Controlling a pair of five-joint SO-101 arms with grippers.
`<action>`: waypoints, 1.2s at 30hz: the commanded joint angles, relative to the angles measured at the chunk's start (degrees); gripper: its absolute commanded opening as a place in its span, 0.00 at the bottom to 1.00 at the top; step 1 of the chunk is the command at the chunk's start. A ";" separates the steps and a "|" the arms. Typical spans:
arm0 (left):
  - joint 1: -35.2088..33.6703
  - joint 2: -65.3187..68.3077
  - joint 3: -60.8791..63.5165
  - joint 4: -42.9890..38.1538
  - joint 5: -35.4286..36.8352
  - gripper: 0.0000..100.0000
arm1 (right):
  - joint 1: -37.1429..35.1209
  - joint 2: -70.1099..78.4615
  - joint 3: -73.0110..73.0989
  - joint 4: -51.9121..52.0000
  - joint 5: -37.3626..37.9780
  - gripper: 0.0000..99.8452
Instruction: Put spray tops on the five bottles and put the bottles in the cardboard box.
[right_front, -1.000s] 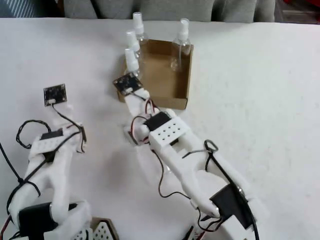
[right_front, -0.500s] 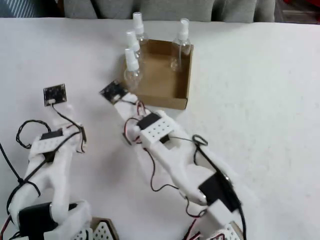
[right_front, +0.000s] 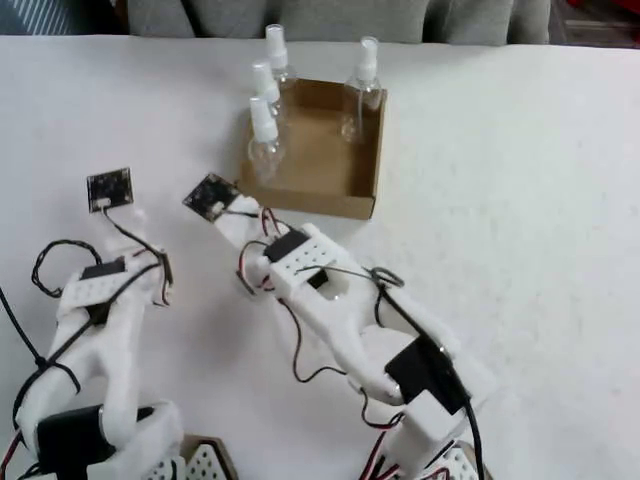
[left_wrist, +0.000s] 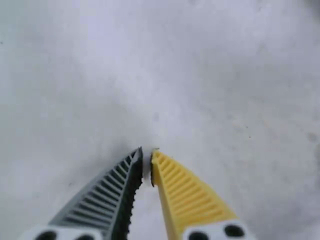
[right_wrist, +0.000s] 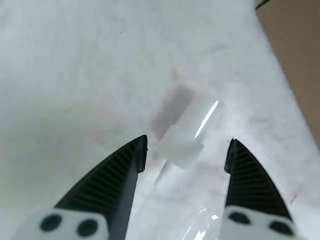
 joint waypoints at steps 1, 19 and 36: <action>-0.40 -0.04 -2.99 0.26 0.18 0.05 | -0.13 -0.31 -2.64 -1.71 0.44 0.22; -0.40 -0.04 -2.90 0.26 0.18 0.05 | 0.48 15.52 -23.21 13.85 0.44 0.11; -0.40 0.04 -2.99 0.26 0.18 0.05 | 4.53 6.81 -25.58 26.95 -2.11 0.02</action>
